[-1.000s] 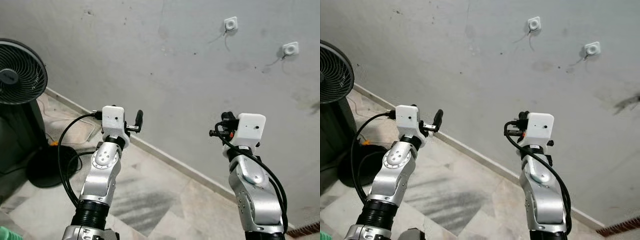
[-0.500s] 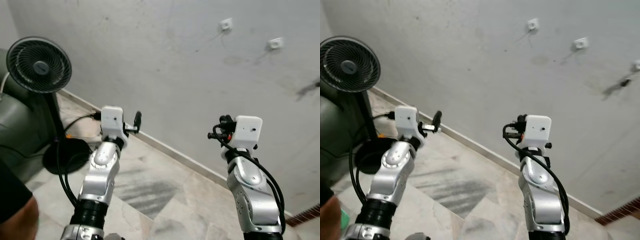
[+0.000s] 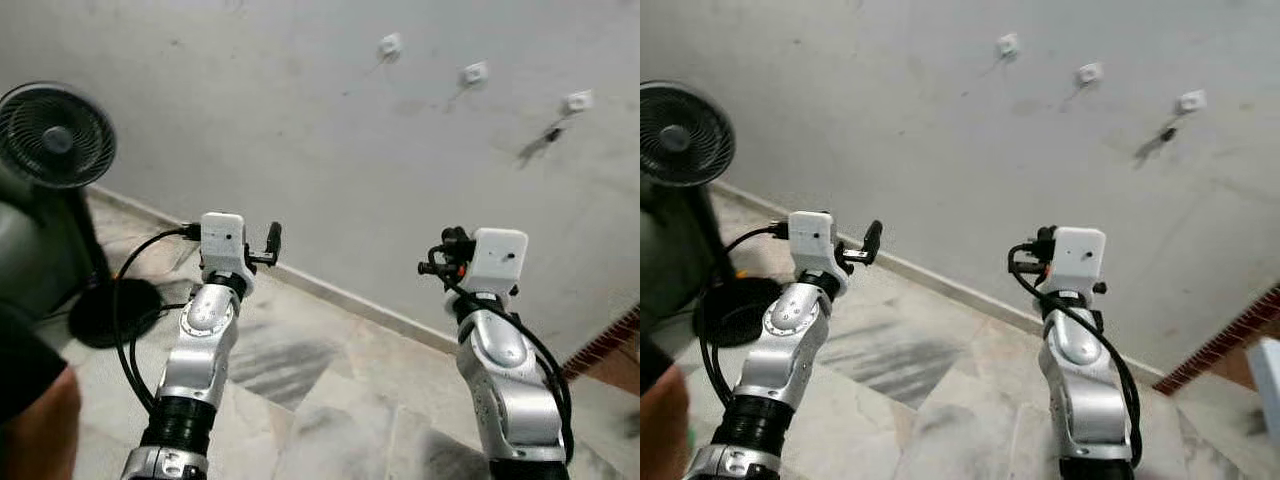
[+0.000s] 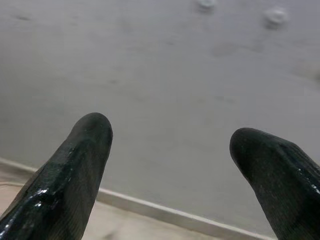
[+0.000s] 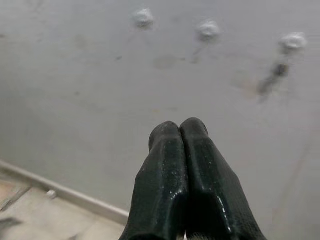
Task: Hang keys on a hook
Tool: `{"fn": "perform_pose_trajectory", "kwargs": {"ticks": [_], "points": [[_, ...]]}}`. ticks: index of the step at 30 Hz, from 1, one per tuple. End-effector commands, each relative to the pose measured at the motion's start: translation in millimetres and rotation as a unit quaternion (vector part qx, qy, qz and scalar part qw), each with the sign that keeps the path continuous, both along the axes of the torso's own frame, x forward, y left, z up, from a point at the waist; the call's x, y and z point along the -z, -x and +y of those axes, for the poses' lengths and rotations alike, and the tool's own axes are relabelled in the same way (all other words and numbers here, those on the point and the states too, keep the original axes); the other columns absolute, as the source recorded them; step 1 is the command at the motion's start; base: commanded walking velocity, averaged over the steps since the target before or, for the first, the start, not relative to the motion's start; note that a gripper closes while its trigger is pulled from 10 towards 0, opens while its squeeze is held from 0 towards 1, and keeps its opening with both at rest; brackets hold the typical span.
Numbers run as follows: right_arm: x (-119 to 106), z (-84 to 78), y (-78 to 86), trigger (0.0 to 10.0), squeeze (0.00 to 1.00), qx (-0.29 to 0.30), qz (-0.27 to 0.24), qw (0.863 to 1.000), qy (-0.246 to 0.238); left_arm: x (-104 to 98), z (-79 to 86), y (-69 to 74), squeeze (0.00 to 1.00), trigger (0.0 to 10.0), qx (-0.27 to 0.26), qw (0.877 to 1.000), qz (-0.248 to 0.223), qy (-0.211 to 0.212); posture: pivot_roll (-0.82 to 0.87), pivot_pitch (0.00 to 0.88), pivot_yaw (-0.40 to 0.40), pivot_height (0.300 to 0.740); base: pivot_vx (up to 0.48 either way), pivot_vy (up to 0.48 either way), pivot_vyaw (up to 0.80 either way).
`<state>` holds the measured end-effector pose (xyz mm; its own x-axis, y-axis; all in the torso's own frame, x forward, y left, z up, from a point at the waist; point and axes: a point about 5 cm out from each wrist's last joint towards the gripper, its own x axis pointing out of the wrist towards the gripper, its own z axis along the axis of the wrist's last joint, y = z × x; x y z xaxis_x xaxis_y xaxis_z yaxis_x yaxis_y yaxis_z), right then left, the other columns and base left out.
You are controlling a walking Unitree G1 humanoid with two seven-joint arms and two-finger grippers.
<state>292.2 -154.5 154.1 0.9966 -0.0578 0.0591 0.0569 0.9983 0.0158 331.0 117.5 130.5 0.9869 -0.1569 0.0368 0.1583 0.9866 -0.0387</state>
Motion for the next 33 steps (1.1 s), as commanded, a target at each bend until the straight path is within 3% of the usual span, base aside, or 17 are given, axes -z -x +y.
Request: {"fn": "perform_pose_trajectory", "kwargs": {"ticks": [1,8,22,30,33], "points": [[3.2,-10.3,0.5,10.0,0.0,0.017,0.011,1.0,0.004,-3.7,-10.3,-2.1,0.0,10.0,0.02,1.0,-0.002,0.007,-0.01,0.0,-0.155,0.74,0.0,0.0,-0.8],[2.8,-8.7,-2.4,10.0,0.0,0.015,0.013,1.0,0.005,-2.7,-11.4,-3.4,0.0,10.0,0.026,0.999,0.008,0.026,0.0,0.0,-0.161,0.74,0.0,0.0,-0.79],[5.2,-6.0,-4.9,10.0,0.0,0.009,0.016,1.0,0.009,2.3,-9.9,-1.2,0.0,10.0,0.036,0.999,0.023,0.015,0.02,0.0,-0.16,0.74,0.0,0.0,-0.79],[16.0,-5.9,3.9,10.0,0.0,0.021,0.02,0.999,-0.026,0.2,0.2,1.0,0.0,10.0,0.019,1.0,0.0,0.002,0.03,0.0,-0.119,0.74,0.0,0.0,-0.78],[18.4,-8.2,9.8,10.0,0.0,0.041,0.008,0.997,-0.061,0.3,8.0,0.6,0.0,10.0,0.008,1.0,-0.002,0.001,0.03,0.0,-0.088,0.74,0.0,0.0,-0.78]]}}
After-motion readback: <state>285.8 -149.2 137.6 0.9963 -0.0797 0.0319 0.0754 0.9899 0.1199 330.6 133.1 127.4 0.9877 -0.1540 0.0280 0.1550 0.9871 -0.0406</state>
